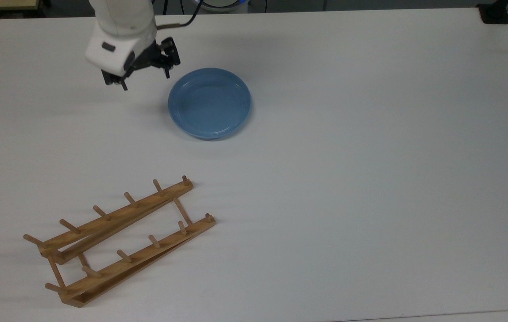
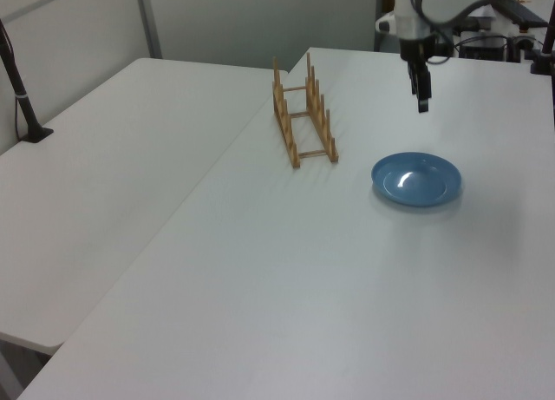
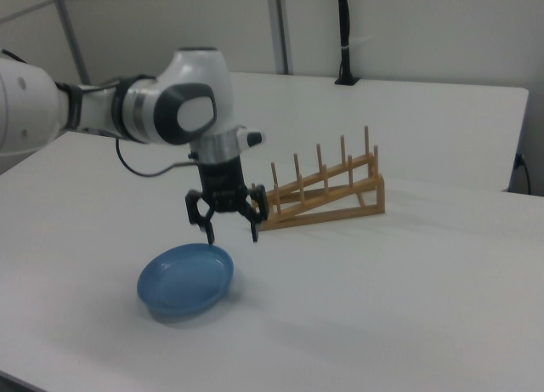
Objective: Place plate in plate rack
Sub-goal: 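Lower the gripper to the blue plate's rim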
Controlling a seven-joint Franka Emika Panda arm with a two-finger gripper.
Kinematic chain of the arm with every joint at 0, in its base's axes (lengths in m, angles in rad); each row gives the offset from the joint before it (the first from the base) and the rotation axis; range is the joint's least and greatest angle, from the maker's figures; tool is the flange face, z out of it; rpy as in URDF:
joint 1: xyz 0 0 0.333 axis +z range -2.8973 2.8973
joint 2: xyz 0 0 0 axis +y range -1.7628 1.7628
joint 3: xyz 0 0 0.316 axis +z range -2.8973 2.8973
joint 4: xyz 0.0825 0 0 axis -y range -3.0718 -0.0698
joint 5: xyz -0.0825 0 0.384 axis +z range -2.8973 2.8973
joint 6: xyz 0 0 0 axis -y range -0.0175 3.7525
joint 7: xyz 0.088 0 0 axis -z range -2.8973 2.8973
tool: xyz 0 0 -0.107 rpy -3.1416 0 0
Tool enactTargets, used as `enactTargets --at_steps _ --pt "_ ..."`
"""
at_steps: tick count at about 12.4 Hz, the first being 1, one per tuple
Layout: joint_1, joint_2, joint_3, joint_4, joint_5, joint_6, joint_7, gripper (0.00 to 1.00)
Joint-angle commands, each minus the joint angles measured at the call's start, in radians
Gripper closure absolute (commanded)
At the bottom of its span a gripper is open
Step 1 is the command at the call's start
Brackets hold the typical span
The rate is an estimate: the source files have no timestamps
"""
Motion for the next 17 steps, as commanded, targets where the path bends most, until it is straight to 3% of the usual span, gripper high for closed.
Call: enactTargets --at_steps 1,3,7,11,17 --pt "0.016 0.072 0.002 -0.062 -0.075 0.081 -0.033 0.41" --pt "0.02 0.115 0.007 -0.06 -0.082 0.091 -0.022 0.5" --pt "0.048 0.173 0.01 -0.056 -0.083 0.128 0.042 0.51" --pt "0.047 0.176 0.01 -0.033 -0.072 0.119 0.056 0.82" --pt "0.047 0.167 0.01 -0.011 -0.071 0.087 0.065 0.85"
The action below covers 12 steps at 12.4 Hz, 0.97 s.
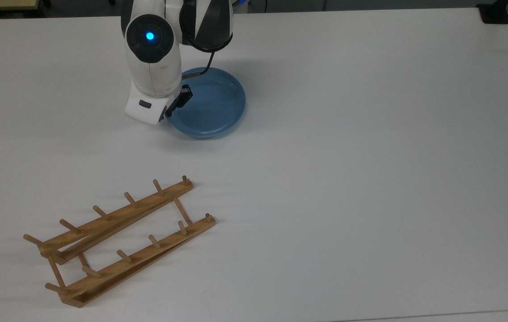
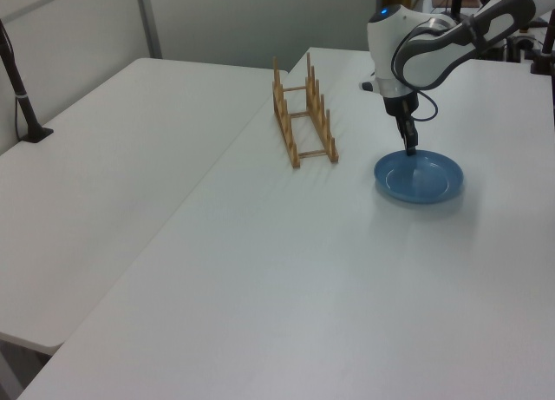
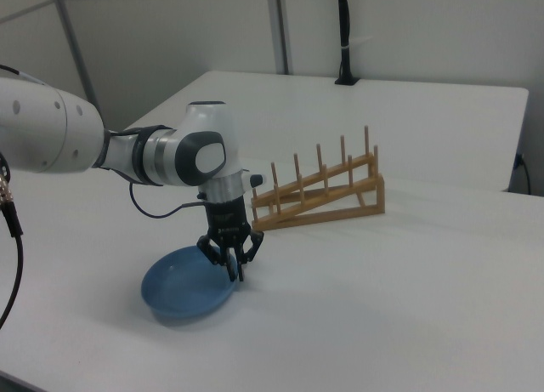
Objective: Place plate in plate rack
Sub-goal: 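Close the gripper on the plate rim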
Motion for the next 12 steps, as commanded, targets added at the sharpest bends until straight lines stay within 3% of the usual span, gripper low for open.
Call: enactTargets --at_steps 1,7,8,10,12 --pt "0.005 -0.016 -0.003 0.003 -0.005 -0.025 0.019 0.86" --pt "0.007 -0.006 -0.003 0.001 -0.006 -0.022 0.047 0.8" --pt "0.007 -0.006 -0.003 0.001 -0.006 -0.02 0.047 0.82" --pt "0.007 -0.006 -0.003 0.001 -0.008 -0.019 0.047 0.98" --pt "0.007 -0.009 -0.003 0.003 -0.006 -0.022 0.047 1.0"
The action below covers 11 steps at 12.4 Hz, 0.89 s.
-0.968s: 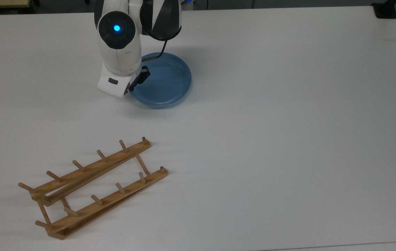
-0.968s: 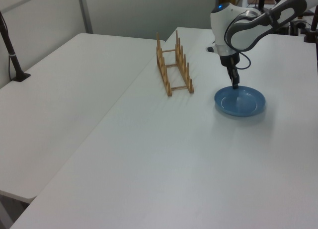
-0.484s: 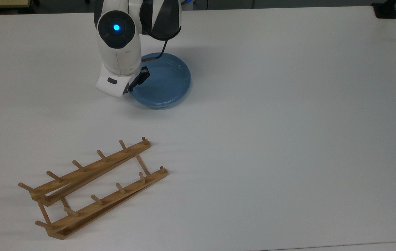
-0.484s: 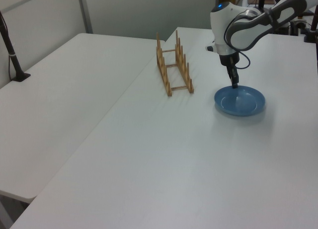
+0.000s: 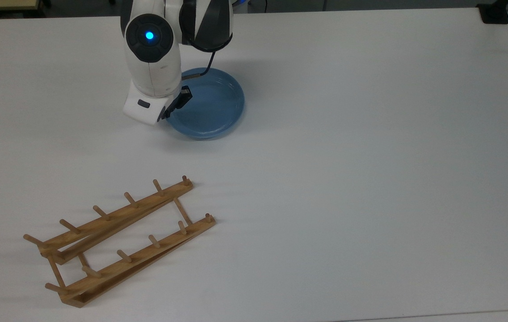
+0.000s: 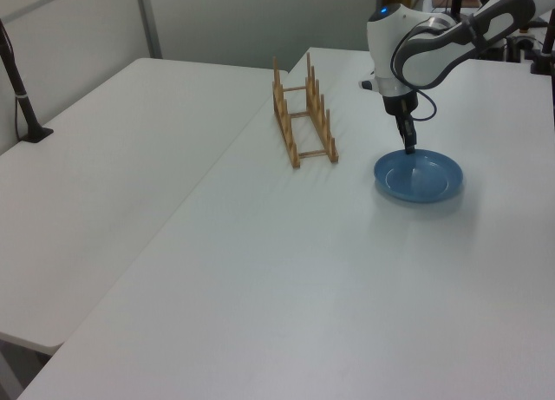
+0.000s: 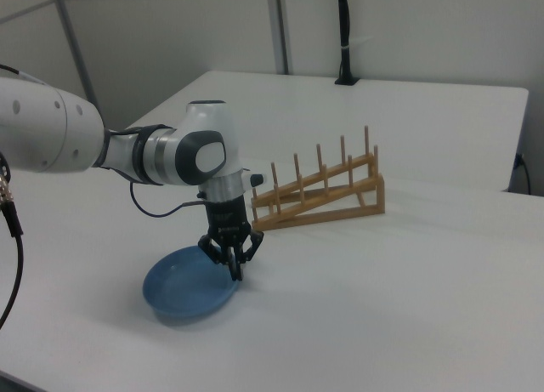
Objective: Place plate in plate rack
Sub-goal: 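Close the gripper on the plate rim, then lift the plate by its rim and tilt it upright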
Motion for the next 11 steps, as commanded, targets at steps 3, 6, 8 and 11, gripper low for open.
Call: enactTargets --at_steps 3,6,8,11 --pt "-0.004 -0.032 -0.003 0.065 -0.003 -0.056 0.021 1.0" --pt "-0.002 -0.047 -0.003 0.16 0.018 -0.108 0.021 1.0" --pt "-0.001 -0.065 -0.003 0.209 0.049 -0.11 0.022 1.0" --pt "0.002 -0.07 -0.003 0.307 0.061 -0.107 0.091 1.0"
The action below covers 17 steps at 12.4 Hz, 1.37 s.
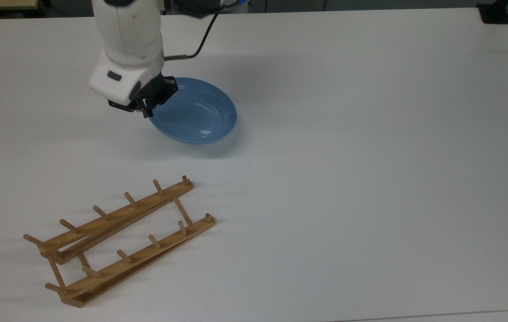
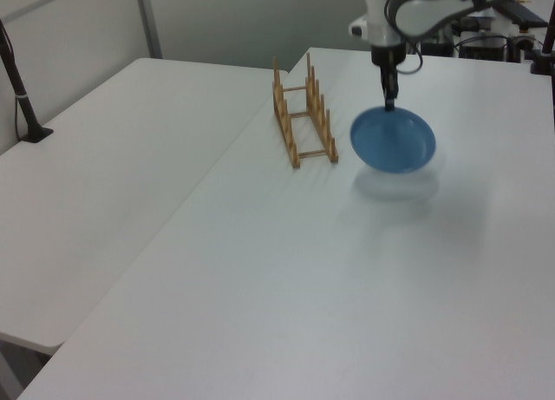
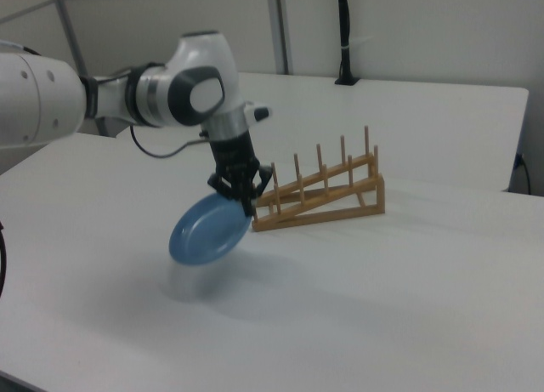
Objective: Place plate in plate rack
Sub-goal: 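Lift the plate by its rim and tilt it upright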
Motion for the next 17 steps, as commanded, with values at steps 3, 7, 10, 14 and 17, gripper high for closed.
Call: enactTargets --at_steps 3,7,10,14,17 --pt "0.005 -0.018 -0.015 0.225 0.01 0.034 0.199 1.0" --pt "0.008 -0.022 -0.031 0.237 -0.136 0.22 0.471 1.0" --pt "0.008 -0.018 -0.029 0.237 -0.284 0.288 0.637 1.0" --pt "0.008 -0.002 -0.029 0.236 -0.46 0.343 0.816 1.0" --pt "0.014 0.027 -0.028 0.234 -0.615 0.348 0.957 1.0"
